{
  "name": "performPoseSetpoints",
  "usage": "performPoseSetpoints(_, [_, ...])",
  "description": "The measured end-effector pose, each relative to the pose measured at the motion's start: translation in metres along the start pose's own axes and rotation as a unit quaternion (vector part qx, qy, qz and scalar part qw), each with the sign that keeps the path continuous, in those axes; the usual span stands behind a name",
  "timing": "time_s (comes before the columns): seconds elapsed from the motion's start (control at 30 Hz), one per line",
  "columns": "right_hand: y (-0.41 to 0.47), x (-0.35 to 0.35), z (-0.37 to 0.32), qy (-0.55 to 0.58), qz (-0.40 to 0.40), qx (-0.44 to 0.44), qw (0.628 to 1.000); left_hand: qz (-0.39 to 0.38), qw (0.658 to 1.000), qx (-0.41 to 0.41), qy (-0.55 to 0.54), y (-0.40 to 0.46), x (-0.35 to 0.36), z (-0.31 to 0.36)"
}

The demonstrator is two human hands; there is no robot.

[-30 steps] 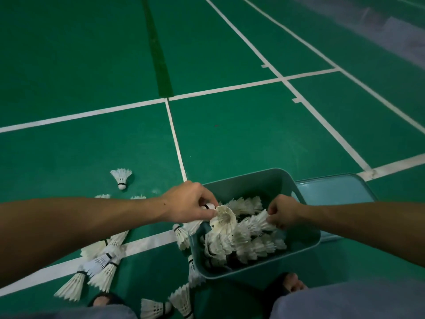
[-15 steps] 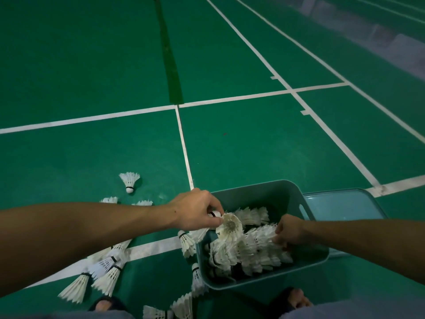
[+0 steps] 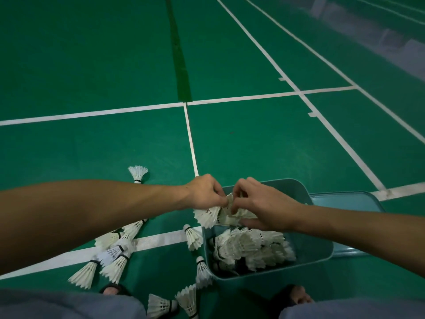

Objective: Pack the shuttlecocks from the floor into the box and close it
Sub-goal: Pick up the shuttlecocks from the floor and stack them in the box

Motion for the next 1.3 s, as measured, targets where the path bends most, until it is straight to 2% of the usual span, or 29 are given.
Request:
performPoseSetpoints(0.17, [-0.004, -0.001, 0.012, -0.022, 0.054, -0.023, 0.998, -0.013, 0.997, -0.024, -0.068, -0.002, 0.000, -0.005])
performPoseSetpoints(0.33, [-0.019, -0.005, 0.048, -0.051, 0.041, 0.065, 0.996, -0.003, 0.994, -0.046, -0.101, 0.001, -0.002, -0.015])
performPoseSetpoints(0.5, [-0.047, -0.005, 0.098, -0.151, -0.084, 0.236, 0.956, 0.004, 0.993, -0.026, -0.116, -0.003, 0.001, -0.011])
performPoseSetpoints(0.63, [-0.067, 0.014, 0.115, -0.175, -0.169, 0.309, 0.919, 0.016, 0.991, -0.014, -0.135, -0.003, 0.003, -0.009])
performPoseSetpoints(0.97, [-0.106, 0.073, 0.134, 0.046, -0.204, 0.441, 0.873, 0.022, 0.990, -0.008, -0.141, -0.005, 0.008, -0.009])
performPoseSetpoints(1.1, [-0.120, 0.091, 0.131, 0.153, -0.219, 0.494, 0.828, 0.031, 0.995, 0.006, -0.098, -0.002, 0.009, -0.012])
performPoseSetpoints(1.2, [-0.131, 0.105, 0.127, 0.233, -0.196, 0.550, 0.778, 0.026, 0.997, 0.011, -0.069, -0.001, 0.012, -0.012])
performPoseSetpoints(1.3, [-0.139, 0.115, 0.122, 0.271, -0.190, 0.581, 0.744, 0.022, 0.998, 0.010, -0.066, -0.001, 0.015, -0.014])
Point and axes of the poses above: each hand's wrist, its own y-axis towards the middle knuckle, its own x-axis out of the palm, z = x × y, the point moved 8 cm from there along y, towards the middle knuckle, and after that the axes turned 5 degrees about z, right-handed, at the moved point
